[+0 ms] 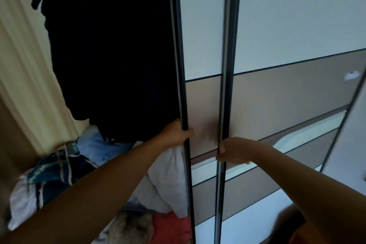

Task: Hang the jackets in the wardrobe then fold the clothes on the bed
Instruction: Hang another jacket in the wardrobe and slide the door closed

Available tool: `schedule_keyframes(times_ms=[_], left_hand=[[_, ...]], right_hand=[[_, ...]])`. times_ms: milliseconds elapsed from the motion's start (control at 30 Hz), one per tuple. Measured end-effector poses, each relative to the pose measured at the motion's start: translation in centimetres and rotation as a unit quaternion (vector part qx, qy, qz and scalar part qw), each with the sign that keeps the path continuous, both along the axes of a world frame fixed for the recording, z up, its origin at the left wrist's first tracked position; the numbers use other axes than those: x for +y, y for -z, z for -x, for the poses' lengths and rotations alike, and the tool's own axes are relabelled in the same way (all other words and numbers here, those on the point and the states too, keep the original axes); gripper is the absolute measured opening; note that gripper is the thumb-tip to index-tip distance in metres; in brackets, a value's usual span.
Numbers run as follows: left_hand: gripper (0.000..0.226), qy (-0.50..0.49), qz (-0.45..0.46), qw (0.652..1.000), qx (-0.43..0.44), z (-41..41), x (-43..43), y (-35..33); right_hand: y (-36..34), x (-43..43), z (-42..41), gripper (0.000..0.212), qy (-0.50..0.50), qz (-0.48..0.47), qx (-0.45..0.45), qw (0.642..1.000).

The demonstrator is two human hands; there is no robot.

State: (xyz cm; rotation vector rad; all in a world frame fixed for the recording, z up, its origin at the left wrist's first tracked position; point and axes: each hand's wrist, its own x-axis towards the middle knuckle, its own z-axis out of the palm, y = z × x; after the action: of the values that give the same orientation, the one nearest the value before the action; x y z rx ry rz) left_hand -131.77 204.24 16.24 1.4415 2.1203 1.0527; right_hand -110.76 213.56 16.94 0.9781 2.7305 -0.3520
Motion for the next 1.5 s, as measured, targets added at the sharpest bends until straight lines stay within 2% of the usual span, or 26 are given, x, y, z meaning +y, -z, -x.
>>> schedule_keyframes(times_ms=[67, 167, 367, 467, 533, 767, 833, 967, 1033, 1133, 1233, 1333, 1400, 1500], left_hand=[[0.026, -0.007, -0.02, 0.999, -0.025, 0.2, 0.3, 0.2], [0.037, -0.003, -0.022, 0.999, -0.031, 0.6, 0.3, 0.6], [0.052, 0.014, -0.013, 1.0, -0.021, 1.6, -1.5, 0.7], [0.039, 0.019, -0.007, 1.0, -0.014, 2.9, -3.7, 0.8], [0.035, 0.023, 0.003, 1.0, -0.011, 4.1, -5.6, 0.8], [0.05, -0.012, 0.044, 0.997, 0.056, 8.7, -15.1, 0.2], [0.052, -0.011, 0.048, 0.997, 0.058, 10.0, -18.5, 0.0], [0.039, -0.044, 0.082, 0.993, 0.065, 12.3, -25.5, -0.9], [0.036, -0.092, 0.126, 0.981, 0.113, 13.6, -29.0, -0.8], [0.046, -0.193, 0.216, 0.919, 0.267, 14.9, -33.9, -0.4], [0.046, -0.254, 0.217, 0.878, 0.344, 14.9, -37.5, -0.4], [0.044, -0.277, 0.24, 0.861, 0.352, 14.9, -40.4, -0.7], [0.04, -0.28, 0.239, 0.863, 0.346, 15.1, -41.5, -0.9], [0.03, -0.235, 0.226, 0.899, 0.292, 15.4, -42.2, -1.2]], right_hand=[[0.1, 0.1, -0.2, 0.046, -0.006, -0.004, 0.012, 1.0], [0.0, -0.2, 0.1, 0.037, -0.017, -0.003, 0.024, 1.0], [-0.3, -2.1, 1.5, 0.037, -0.03, 0.021, 0.035, 0.999], [-0.2, -3.2, 2.7, 0.04, -0.039, 0.024, 0.026, 0.999], [0.0, -4.0, 4.0, 0.04, -0.042, 0.026, 0.018, 0.999], [0.5, -7.9, 10.1, 0.023, -0.054, 0.069, -0.006, 0.996], [0.5, -9.8, 12.2, 0.029, -0.079, 0.059, -0.011, 0.995], [-0.1, -13.8, 16.2, 0.027, -0.145, 0.001, -0.004, 0.989], [-0.1, -16.2, 17.9, 0.033, -0.164, 0.011, 0.0, 0.986], [0.3, -20.0, 20.2, 0.033, -0.218, -0.004, -0.012, 0.976], [0.3, -22.5, 21.9, 0.036, -0.26, -0.009, 0.006, 0.966], [-0.3, -24.5, 23.3, 0.038, -0.289, -0.019, 0.012, 0.957], [-0.3, -25.6, 24.4, 0.039, -0.299, -0.024, 0.017, 0.954], [0.0, -26.9, 25.8, 0.038, -0.317, -0.036, 0.018, 0.948]])
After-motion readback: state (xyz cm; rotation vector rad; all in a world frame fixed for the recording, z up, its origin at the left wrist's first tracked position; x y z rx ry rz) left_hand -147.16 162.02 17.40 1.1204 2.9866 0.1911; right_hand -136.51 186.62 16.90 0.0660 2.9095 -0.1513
